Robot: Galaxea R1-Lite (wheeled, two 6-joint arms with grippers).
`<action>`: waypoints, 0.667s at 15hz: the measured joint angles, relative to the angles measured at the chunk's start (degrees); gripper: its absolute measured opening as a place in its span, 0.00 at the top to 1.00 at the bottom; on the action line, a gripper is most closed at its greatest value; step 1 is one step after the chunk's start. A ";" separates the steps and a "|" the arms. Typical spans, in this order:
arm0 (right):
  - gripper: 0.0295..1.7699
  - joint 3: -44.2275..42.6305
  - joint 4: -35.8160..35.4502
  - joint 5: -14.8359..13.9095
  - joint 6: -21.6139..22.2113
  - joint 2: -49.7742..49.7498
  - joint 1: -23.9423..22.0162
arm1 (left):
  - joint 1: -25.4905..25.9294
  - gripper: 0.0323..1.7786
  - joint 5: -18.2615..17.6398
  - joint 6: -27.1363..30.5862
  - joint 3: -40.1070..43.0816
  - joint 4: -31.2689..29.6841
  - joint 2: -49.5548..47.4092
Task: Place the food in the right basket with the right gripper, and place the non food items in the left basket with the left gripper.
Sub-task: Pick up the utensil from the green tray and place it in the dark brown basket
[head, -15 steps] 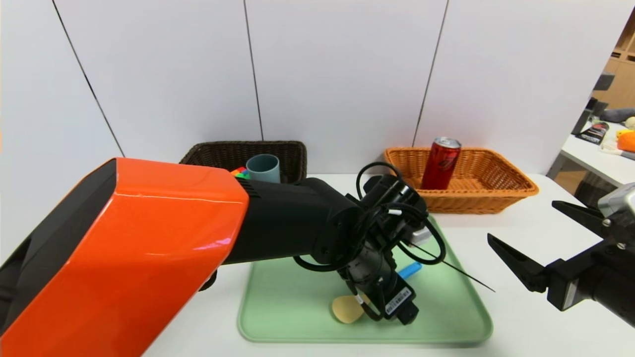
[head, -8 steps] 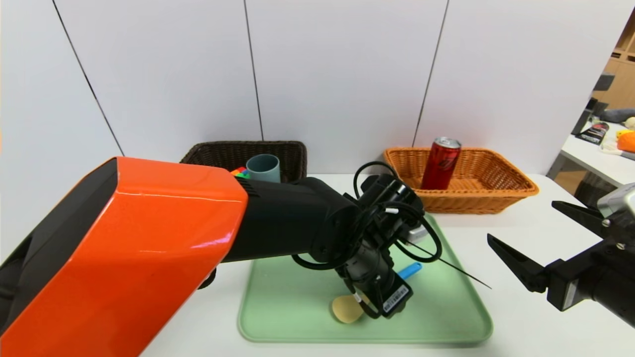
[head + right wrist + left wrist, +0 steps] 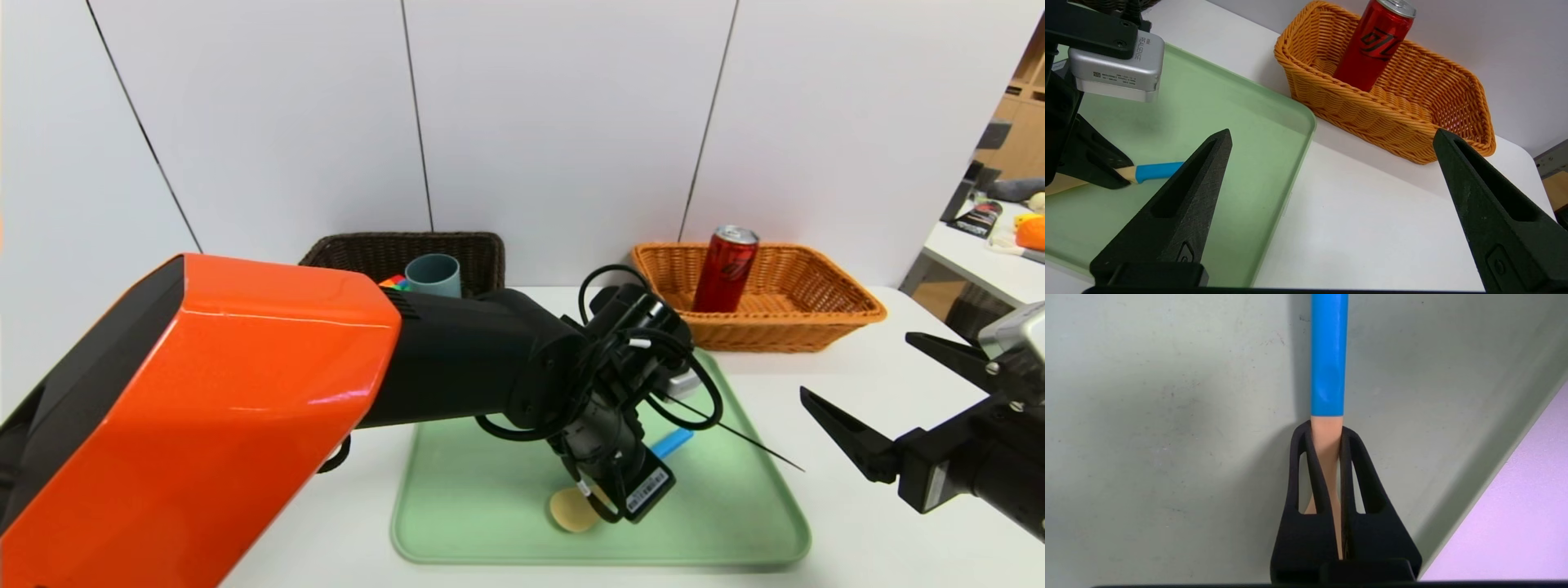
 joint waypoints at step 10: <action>0.04 0.33 0.09 0.01 0.18 0.12 -0.07 | -0.04 0.96 0.34 0.50 -0.22 -0.05 -6.89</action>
